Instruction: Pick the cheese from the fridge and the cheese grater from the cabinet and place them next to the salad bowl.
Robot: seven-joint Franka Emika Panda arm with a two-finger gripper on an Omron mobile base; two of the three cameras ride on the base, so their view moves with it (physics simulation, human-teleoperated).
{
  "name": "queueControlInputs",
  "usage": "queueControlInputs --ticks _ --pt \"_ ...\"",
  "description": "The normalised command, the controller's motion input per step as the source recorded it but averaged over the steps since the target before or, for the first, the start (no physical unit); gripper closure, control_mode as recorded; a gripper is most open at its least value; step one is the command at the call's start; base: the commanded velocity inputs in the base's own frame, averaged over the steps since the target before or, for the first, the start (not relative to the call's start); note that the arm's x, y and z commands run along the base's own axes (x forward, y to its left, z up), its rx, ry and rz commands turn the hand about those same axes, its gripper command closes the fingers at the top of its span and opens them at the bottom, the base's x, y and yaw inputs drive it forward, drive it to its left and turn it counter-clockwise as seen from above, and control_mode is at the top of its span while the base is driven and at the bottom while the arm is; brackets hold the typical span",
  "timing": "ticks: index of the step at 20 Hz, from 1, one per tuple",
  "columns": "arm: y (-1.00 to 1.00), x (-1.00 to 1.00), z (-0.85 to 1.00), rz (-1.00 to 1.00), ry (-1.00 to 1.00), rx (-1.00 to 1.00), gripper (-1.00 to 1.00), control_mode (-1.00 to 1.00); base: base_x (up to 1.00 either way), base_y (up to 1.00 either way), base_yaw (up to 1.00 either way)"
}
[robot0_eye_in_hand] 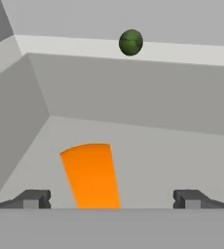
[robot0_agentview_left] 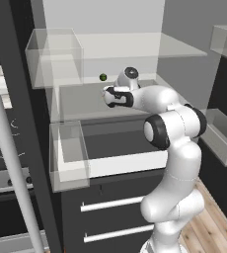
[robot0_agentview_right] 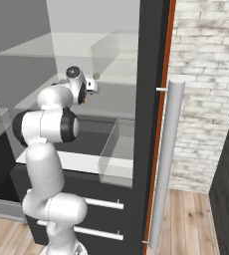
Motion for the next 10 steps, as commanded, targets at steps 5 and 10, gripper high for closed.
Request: queueControlInputs --ticks 5,10 --pt "0.08 0.10 -0.32 0.00 0.02 0.00 -1.00 -1.00 0.00 0.00 0.00" --pt "0.00 0.09 -0.20 0.00 0.00 0.00 -1.00 -1.00 0.00 0.00 0.00"
